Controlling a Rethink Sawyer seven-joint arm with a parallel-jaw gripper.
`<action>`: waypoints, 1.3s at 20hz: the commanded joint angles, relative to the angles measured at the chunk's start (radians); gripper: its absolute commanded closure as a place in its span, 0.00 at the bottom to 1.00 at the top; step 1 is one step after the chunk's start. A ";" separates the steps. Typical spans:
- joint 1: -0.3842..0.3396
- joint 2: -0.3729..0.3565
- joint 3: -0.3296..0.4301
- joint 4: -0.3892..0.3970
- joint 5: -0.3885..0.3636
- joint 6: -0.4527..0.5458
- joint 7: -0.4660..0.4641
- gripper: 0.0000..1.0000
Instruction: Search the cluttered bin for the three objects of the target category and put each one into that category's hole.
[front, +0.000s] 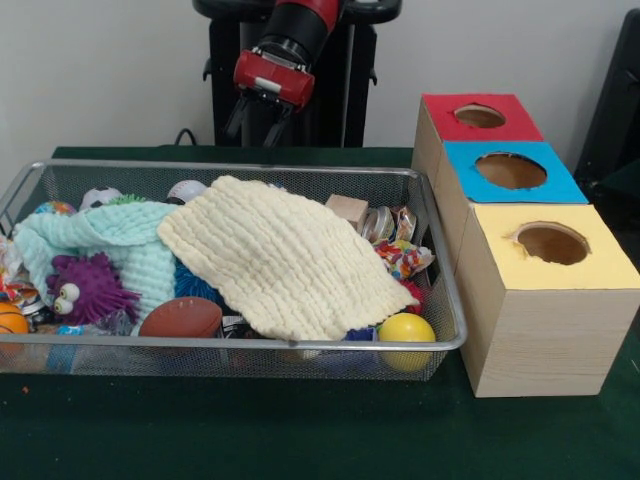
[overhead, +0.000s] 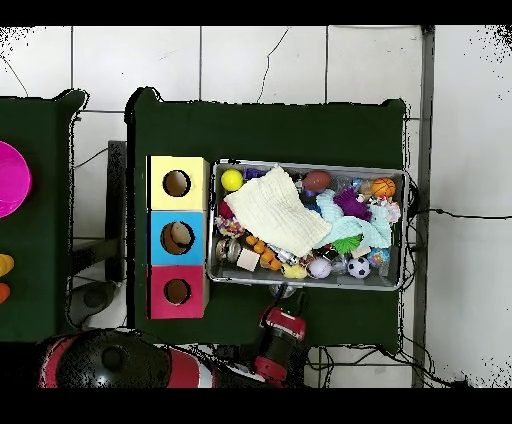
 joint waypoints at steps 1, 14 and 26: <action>0.000 0.054 0.078 -0.175 0.063 -0.088 0.034 0.00; -0.070 0.100 0.057 -0.346 -0.300 -0.009 0.024 0.00; -0.100 0.103 0.062 -0.340 -0.354 -0.088 0.008 0.00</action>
